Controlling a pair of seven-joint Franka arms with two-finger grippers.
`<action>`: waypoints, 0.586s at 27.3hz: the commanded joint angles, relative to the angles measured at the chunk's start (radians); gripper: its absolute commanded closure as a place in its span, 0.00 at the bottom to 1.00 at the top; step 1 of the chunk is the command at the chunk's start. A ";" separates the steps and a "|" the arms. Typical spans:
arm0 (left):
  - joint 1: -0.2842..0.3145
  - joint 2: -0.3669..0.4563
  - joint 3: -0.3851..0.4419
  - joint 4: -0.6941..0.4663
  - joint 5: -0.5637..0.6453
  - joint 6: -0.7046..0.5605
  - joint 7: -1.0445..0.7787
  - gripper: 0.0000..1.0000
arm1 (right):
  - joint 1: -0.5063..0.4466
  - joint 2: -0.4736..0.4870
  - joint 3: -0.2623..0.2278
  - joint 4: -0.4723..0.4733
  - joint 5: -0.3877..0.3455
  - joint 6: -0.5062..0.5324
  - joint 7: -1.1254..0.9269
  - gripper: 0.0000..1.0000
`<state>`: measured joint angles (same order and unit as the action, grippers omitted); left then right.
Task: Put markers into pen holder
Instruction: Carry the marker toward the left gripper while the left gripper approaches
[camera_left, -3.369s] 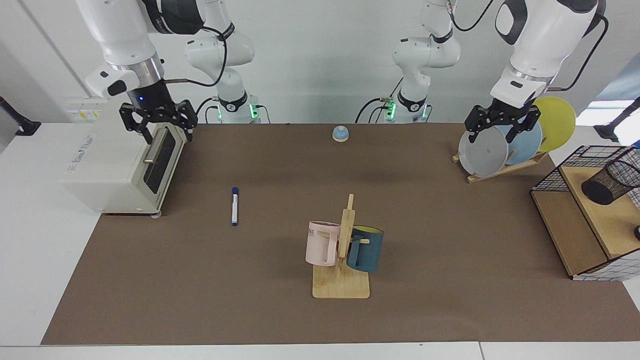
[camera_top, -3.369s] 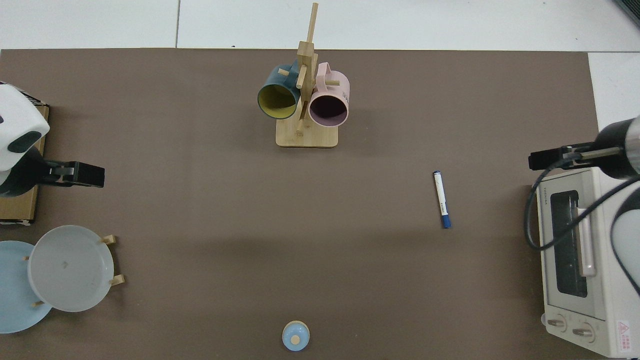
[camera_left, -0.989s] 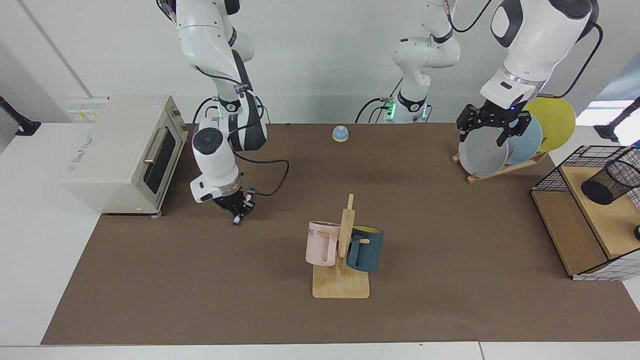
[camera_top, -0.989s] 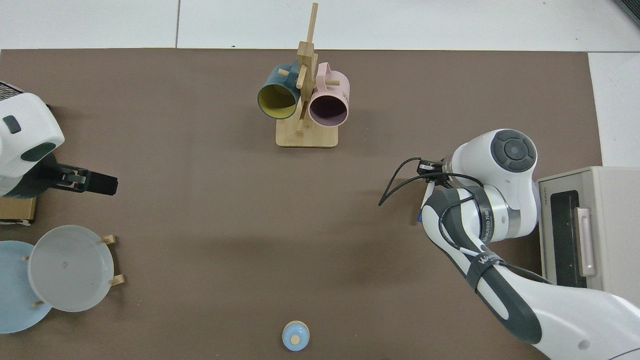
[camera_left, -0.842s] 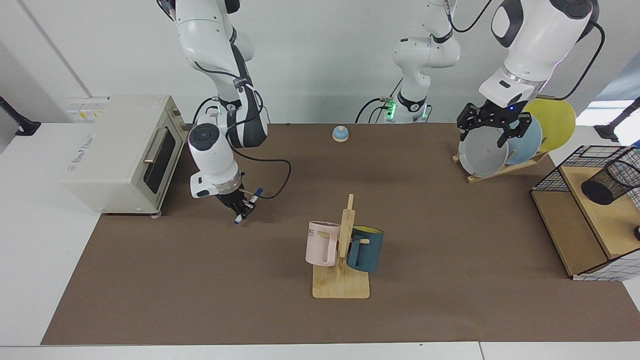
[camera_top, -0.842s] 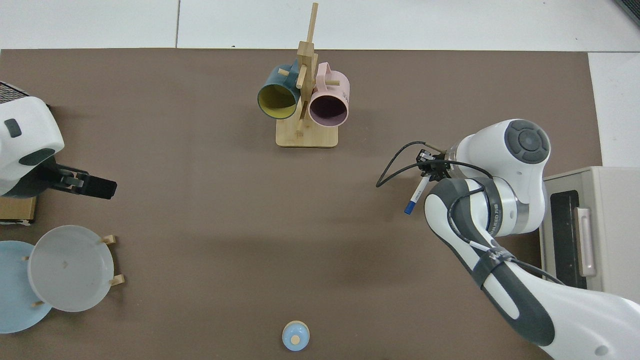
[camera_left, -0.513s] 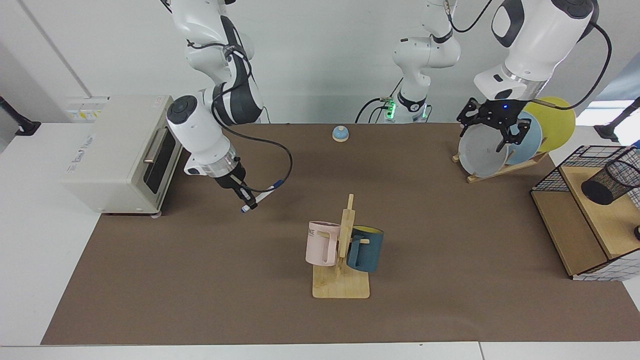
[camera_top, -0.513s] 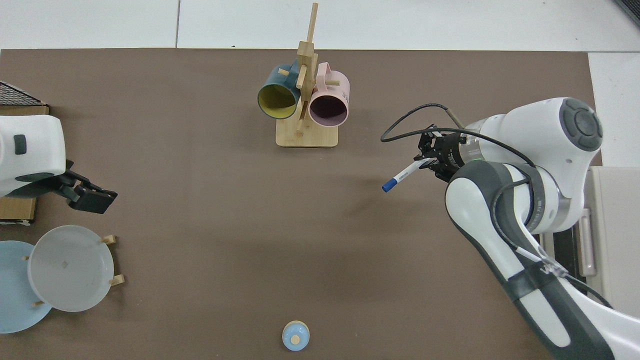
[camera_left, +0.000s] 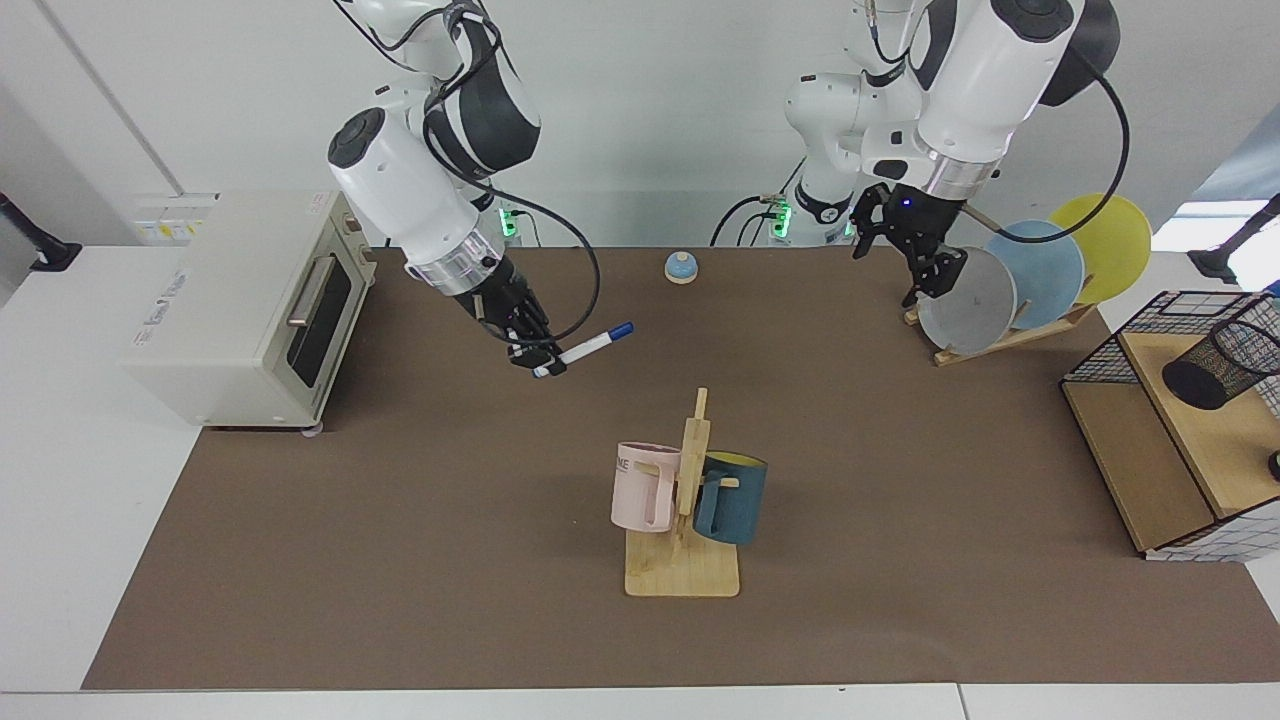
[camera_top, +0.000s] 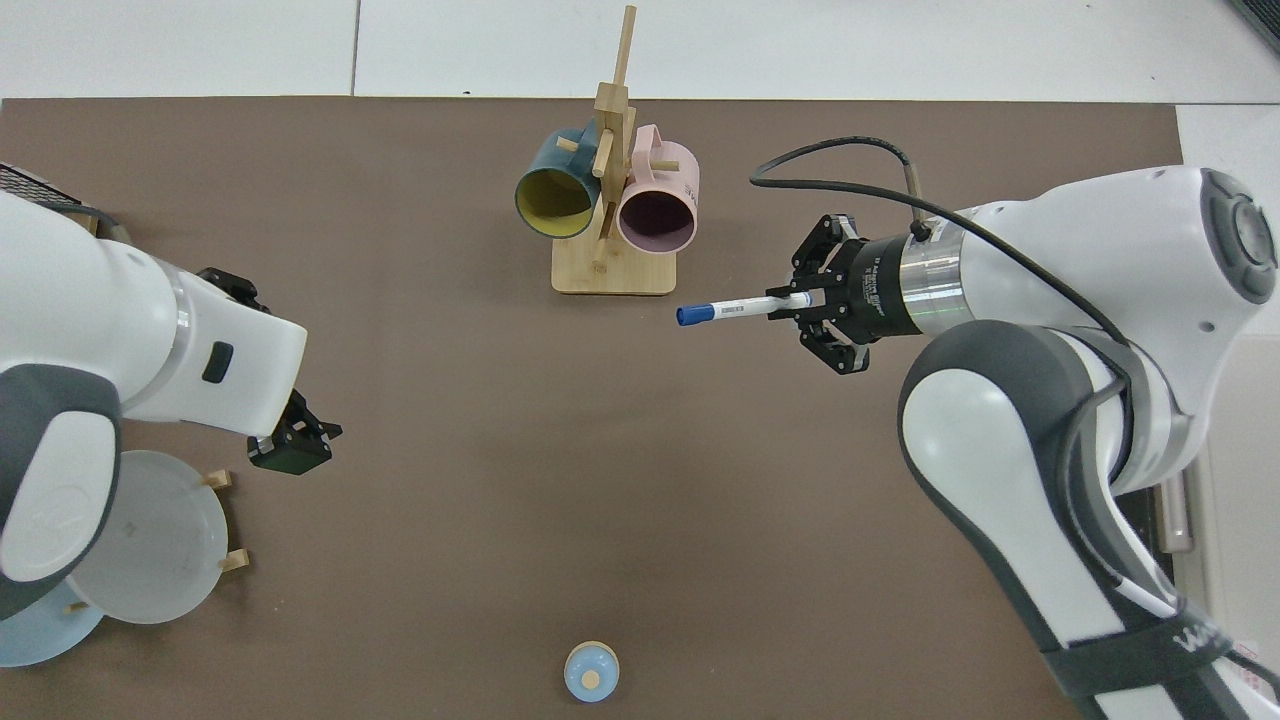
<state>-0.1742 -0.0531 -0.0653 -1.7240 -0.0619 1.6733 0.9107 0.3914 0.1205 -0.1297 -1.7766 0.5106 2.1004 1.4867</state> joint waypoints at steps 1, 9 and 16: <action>-0.002 -0.008 -0.024 -0.037 -0.052 0.057 0.105 0.00 | 0.058 -0.030 -0.002 -0.004 0.029 0.004 0.165 1.00; -0.007 -0.013 -0.056 -0.075 -0.134 0.158 0.106 0.00 | 0.162 -0.053 0.004 -0.007 0.049 0.092 0.342 1.00; -0.008 -0.005 -0.111 -0.069 -0.133 0.232 0.097 0.00 | 0.244 -0.050 0.004 -0.021 0.036 0.108 0.403 1.00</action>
<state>-0.1783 -0.0500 -0.1533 -1.7789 -0.1832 1.8548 1.0020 0.5996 0.0776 -0.1231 -1.7748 0.5367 2.1706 1.8535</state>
